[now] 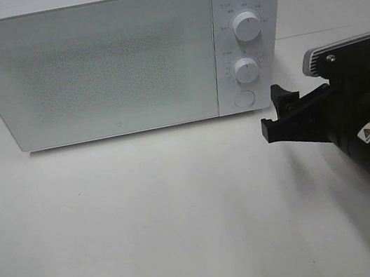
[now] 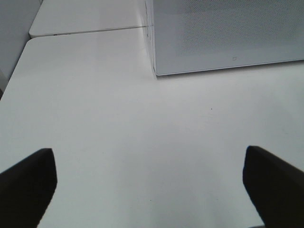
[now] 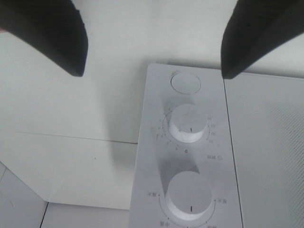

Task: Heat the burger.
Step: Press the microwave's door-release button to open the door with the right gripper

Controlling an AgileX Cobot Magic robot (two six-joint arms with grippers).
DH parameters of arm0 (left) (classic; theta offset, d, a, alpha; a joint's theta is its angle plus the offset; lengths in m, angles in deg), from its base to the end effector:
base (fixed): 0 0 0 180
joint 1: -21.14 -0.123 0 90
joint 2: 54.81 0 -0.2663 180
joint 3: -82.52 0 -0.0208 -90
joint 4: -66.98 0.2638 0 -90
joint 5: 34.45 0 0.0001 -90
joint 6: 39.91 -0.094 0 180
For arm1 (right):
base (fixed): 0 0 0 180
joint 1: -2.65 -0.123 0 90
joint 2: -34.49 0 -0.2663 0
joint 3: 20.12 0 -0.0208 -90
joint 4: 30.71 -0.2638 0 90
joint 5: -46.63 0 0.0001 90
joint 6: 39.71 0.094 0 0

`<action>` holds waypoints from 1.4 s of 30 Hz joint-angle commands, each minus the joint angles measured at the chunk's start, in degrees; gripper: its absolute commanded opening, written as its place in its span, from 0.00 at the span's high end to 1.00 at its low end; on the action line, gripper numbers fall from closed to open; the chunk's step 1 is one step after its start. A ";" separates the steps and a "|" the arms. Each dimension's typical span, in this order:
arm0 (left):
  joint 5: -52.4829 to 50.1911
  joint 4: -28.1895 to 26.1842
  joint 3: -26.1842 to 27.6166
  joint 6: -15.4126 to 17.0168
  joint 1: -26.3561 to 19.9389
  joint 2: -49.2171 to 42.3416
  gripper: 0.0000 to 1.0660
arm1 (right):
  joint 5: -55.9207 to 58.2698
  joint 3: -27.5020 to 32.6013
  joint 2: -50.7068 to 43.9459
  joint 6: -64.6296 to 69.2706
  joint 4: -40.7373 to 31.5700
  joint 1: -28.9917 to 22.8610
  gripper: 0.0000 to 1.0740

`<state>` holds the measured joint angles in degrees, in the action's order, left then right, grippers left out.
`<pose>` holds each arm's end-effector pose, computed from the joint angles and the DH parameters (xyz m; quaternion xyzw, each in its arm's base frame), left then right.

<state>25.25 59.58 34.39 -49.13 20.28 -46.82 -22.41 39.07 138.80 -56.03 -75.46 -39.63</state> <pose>0.0280 -0.0100 0.2839 0.0636 0.8431 -0.0177 0.5338 0.2117 0.1090 0.1194 -0.0345 0.7590 -0.0231 0.6497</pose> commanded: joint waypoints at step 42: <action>-0.23 -0.29 -0.17 0.52 0.29 -1.43 0.04 | -0.69 -0.17 2.29 78.72 -1.32 -1.72 0.83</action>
<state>25.25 59.58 34.39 -49.13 20.28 -46.82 -22.47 39.07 141.15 19.77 -77.29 -41.24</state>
